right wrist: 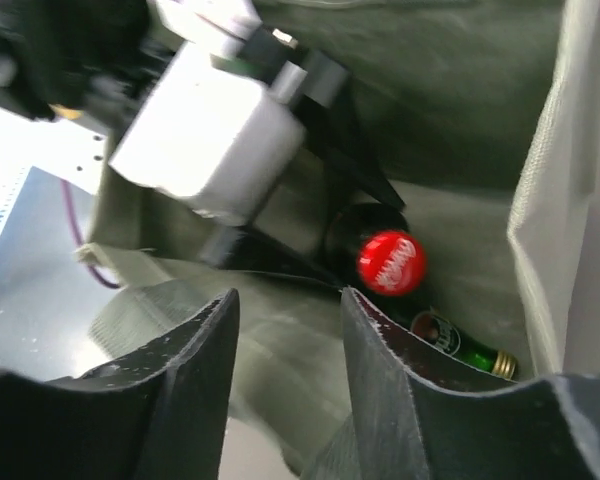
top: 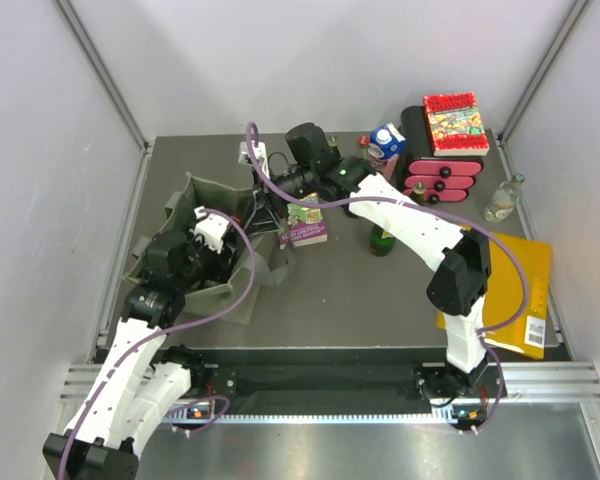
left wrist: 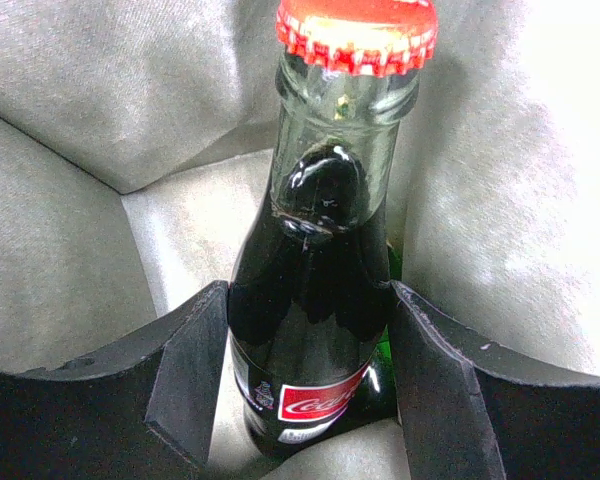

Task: Take the beverage out of the canvas bag
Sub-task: Take out the drink from the canvas bag.

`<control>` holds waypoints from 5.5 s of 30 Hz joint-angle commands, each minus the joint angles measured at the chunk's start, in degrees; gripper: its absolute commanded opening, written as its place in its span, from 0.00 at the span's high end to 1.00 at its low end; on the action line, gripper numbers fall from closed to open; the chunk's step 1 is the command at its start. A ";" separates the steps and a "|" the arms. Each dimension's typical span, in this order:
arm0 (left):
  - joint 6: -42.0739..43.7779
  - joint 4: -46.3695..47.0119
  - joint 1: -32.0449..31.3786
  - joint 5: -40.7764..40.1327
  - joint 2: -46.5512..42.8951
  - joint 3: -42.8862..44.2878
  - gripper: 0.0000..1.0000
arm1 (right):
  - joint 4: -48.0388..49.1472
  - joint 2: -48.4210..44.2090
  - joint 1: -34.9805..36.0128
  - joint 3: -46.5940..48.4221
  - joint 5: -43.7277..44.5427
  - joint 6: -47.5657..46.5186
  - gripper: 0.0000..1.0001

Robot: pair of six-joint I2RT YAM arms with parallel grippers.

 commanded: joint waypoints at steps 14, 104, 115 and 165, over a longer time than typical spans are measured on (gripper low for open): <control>-2.57 8.74 -0.12 4.09 -3.84 3.29 1.00 | 4.69 4.54 3.42 5.69 8.55 1.56 0.46; -15.05 6.29 -0.12 -4.17 -10.78 9.44 0.21 | 19.28 4.45 3.69 10.34 11.27 13.51 1.00; -14.44 -2.33 -0.12 -7.33 -15.09 15.41 0.21 | 19.37 0.50 1.49 12.36 12.77 13.25 1.00; -26.21 1.09 -0.12 -5.32 -12.02 13.13 0.20 | 27.63 -12.86 -7.03 30.21 17.87 18.16 1.00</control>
